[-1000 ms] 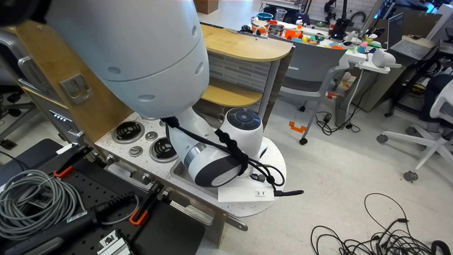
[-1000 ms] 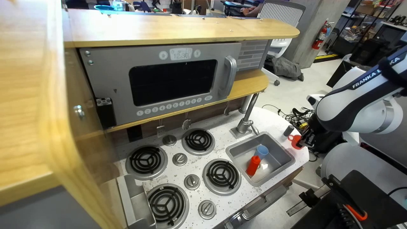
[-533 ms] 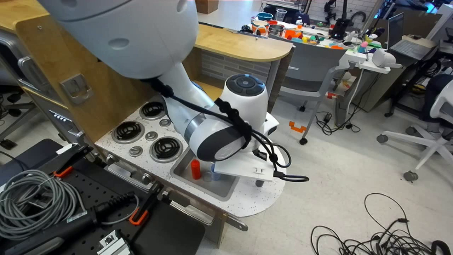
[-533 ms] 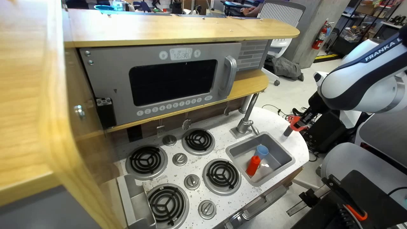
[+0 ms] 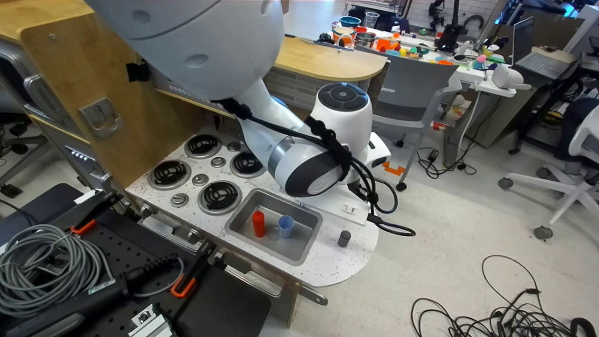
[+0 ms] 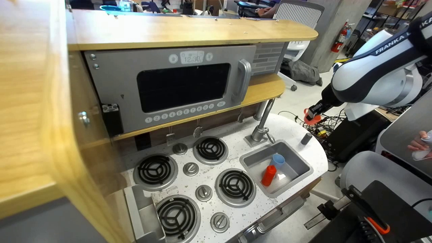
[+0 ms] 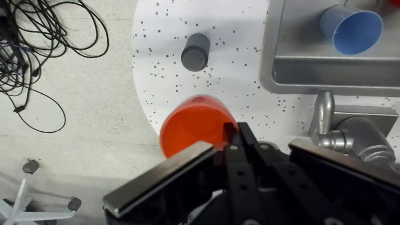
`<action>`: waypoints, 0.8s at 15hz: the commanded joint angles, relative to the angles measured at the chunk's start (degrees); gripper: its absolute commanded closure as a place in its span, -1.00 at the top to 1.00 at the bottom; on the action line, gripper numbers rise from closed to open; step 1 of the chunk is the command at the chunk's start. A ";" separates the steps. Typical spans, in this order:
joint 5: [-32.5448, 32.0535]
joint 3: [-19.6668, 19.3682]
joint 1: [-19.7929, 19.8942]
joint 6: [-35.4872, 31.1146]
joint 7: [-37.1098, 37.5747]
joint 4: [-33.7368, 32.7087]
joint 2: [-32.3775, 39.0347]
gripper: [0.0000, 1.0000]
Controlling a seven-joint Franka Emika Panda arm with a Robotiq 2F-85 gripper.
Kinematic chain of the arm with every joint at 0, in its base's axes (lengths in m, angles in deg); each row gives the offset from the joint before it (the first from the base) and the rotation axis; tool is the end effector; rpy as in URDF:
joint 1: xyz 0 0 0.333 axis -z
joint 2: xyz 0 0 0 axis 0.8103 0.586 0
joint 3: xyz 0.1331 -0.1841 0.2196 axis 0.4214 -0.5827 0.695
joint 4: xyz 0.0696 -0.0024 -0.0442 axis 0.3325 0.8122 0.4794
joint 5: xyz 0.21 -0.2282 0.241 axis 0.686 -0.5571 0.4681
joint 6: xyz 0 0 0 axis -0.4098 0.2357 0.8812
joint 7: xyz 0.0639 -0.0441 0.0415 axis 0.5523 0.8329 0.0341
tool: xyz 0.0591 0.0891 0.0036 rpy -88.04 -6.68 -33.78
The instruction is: Place the orange cup next to the tap
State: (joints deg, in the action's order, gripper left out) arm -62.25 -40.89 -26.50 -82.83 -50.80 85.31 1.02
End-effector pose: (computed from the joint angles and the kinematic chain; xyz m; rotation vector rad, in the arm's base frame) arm 0.5833 -0.2933 0.1084 2.9869 0.0776 0.3856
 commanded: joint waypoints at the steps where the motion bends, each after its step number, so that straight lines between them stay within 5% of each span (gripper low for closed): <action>1: -0.68 1.23 -0.06 3.33 3.11 -8.16 5.47 -0.98; 12: -1.54 1.16 -3.04 4.48 5.02 -18.25 16.08 -0.98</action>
State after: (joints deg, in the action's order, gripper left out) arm -62.33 -38.55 -28.47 -79.85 -47.71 71.29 14.23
